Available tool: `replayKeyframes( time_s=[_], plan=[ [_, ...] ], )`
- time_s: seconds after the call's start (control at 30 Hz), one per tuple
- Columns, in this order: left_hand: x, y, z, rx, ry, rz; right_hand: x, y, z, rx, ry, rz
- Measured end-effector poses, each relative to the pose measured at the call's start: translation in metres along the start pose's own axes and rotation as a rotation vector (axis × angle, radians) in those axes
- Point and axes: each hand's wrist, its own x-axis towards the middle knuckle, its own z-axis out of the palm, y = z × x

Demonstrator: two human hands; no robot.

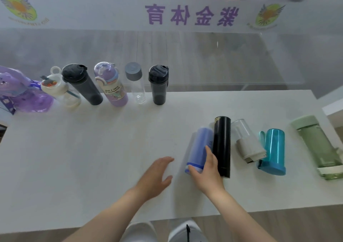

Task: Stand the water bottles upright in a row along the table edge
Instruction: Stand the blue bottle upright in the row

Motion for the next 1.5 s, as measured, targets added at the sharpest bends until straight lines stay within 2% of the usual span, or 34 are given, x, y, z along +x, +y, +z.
replayKeyframes(
  time_s=[0.07,0.13,0.37,0.47,0.53,0.6,0.67,0.73,0.87,1.0,1.17,1.27,1.4,1.5],
  plan=[
    [0.01,0.03,0.009,-0.138,-0.115,-0.092,0.001,0.0,-0.005,0.095,-0.039,0.02],
    [0.021,0.05,0.015,-0.225,-0.12,-0.136,0.002,0.001,-0.011,0.213,-0.069,0.032],
    [0.038,0.088,0.02,-0.589,0.015,-0.196,0.015,-0.002,-0.043,0.52,-0.171,0.101],
    [0.042,0.104,0.017,-0.661,0.134,-0.188,0.02,-0.01,-0.061,0.628,-0.277,0.18],
    [0.049,0.114,0.011,-0.63,0.227,-0.19,0.022,-0.018,-0.077,0.678,-0.353,0.213],
    [0.057,0.124,0.003,-0.617,0.311,-0.202,0.024,-0.024,-0.092,0.574,-0.393,0.147],
    [0.066,0.134,-0.008,-0.628,0.326,-0.232,0.026,-0.027,-0.105,0.341,-0.363,-0.01],
    [0.075,0.144,-0.019,-0.611,0.277,-0.277,0.029,-0.028,-0.111,0.134,-0.305,-0.189],
    [0.093,0.154,-0.026,-0.486,0.184,-0.334,0.034,-0.026,-0.106,-0.047,-0.19,-0.466],
    [0.098,0.157,-0.025,-0.498,0.142,-0.323,0.04,-0.025,-0.098,-0.06,-0.035,-0.491],
    [0.093,0.14,-0.024,-0.58,0.168,-0.295,0.048,-0.025,-0.101,-0.038,0.008,-0.462],
    [0.087,0.113,-0.026,-0.482,0.214,-0.341,0.052,-0.025,-0.1,-0.047,0.014,-0.457],
    [0.074,0.045,-0.024,0.158,0.218,-0.458,0.058,-0.027,-0.094,-0.037,0.013,-0.452],
    [0.056,0.003,-0.02,0.339,0.197,-0.561,0.067,-0.034,-0.09,-0.023,0.021,-0.453]
  ],
)
